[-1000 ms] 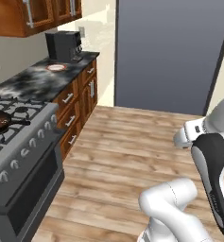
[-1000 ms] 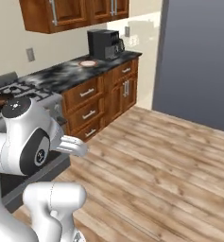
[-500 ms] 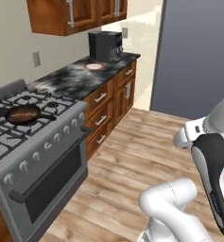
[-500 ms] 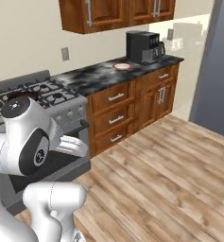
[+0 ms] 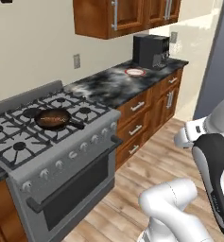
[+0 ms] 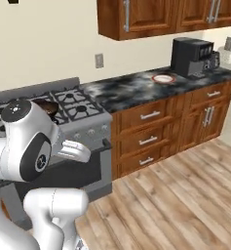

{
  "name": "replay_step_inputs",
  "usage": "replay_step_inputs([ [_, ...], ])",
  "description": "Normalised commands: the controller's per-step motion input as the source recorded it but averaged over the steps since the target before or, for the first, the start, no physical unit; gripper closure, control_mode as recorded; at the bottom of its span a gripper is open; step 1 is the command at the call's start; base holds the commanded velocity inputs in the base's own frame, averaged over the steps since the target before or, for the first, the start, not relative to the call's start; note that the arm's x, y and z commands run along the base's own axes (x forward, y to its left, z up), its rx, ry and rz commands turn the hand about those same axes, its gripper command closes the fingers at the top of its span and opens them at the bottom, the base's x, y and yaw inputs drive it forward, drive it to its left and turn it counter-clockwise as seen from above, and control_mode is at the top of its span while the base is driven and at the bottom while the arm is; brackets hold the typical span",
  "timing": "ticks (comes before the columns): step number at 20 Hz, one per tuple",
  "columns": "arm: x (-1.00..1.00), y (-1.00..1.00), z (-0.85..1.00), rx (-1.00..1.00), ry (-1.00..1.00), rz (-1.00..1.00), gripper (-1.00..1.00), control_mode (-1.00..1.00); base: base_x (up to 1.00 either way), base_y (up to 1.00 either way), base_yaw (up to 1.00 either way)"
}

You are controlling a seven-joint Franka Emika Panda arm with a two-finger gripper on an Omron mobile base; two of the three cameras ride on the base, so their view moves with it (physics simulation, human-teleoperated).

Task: Place the cold items (eggplant and lime) from the fridge in one tupperware on the dining counter. Place the warm items (kebab skewer and hot dog) in the stove area in another tupperware.

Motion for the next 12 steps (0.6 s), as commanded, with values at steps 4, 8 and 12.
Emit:
replay_step_inputs([
  [4,0.0,0.0,0.0,0.0,0.0,0.0,-1.0,1.0,0.95,0.0,0.43],
  [8,0.0,0.0,0.0,0.0,0.0,0.0,-1.0,1.0,0.69,-0.12,0.44],
  [12,0.0,0.0,0.0,0.0,0.0,0.0,-1.0,1.0,0.55,-0.36,0.39],
])
